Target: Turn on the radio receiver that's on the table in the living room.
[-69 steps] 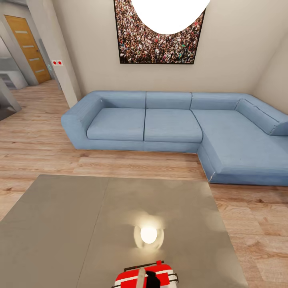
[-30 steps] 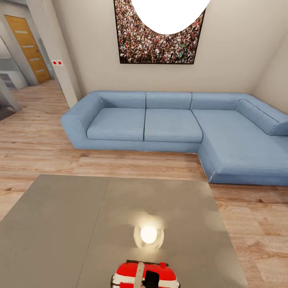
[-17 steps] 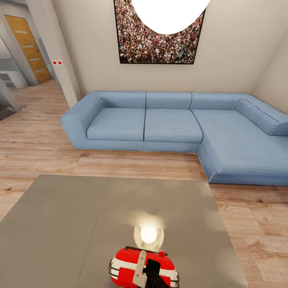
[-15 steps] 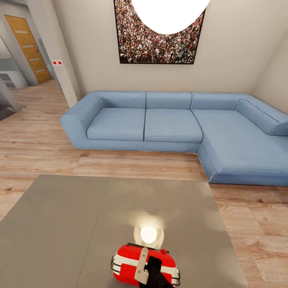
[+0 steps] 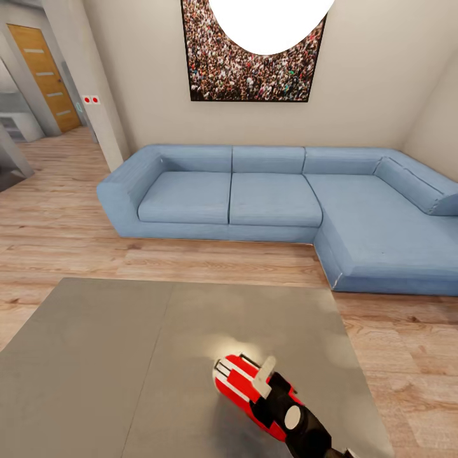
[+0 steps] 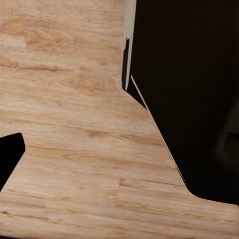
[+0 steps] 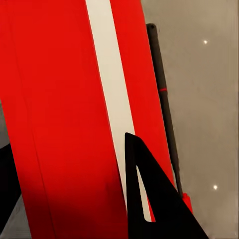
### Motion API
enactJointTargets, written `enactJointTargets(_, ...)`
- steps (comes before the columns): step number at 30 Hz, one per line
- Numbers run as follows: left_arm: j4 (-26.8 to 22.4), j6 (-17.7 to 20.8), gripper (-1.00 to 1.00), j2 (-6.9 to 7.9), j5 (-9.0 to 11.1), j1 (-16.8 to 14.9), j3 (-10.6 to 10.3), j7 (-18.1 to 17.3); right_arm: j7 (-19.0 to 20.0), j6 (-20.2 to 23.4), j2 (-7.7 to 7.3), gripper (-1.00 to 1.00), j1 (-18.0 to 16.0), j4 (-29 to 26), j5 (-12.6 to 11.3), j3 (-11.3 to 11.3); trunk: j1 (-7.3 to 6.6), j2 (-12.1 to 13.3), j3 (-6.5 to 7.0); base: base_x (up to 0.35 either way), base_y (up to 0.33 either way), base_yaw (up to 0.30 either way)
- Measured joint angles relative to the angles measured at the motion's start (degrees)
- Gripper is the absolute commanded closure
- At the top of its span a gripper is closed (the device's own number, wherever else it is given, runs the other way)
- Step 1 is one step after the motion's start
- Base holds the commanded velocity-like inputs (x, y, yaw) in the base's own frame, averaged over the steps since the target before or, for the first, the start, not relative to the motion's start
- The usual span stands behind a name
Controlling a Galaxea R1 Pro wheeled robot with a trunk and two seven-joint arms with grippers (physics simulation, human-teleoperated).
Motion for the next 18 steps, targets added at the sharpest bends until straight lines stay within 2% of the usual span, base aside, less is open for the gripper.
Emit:
enactJointTargets(2, 0.0, 0.0, -1.00, 0.00, 0.0, 0.0, 0.0, 0.0, 2.7, -0.1, 0.03, 1.00, 0.0, -0.5, -0.8, -2.3, 0.00, 0.0, 0.00, 0.000, 0.000, 0.000)
enactJointTargets(8, 0.0, 0.0, -1.00, 0.00, 0.0, 0.0, -0.1, 0.0, 10.0, -0.2, -0.01, 1.00, -0.1, -2.1, -1.1, -9.3, 0.00, 0.0, 0.00, 0.000, 0.000, 0.000)
enactJointTargets(11, 0.0, 0.0, -1.00, 0.00, 0.0, 0.0, -0.1, 0.0, 11.9, -0.1, -0.03, 1.00, -0.1, -2.8, -1.2, -10.6, 0.00, 0.0, 0.00, 0.000, 0.000, 0.000)
enactJointTargets(18, 0.0, 0.0, -1.00, 0.00, 0.0, 0.0, -0.1, 0.0, 12.6, -0.1, -0.04, 1.00, -0.1, -3.1, -1.2, -11.0, 0.00, 0.0, 0.00, 0.000, 0.000, 0.000)
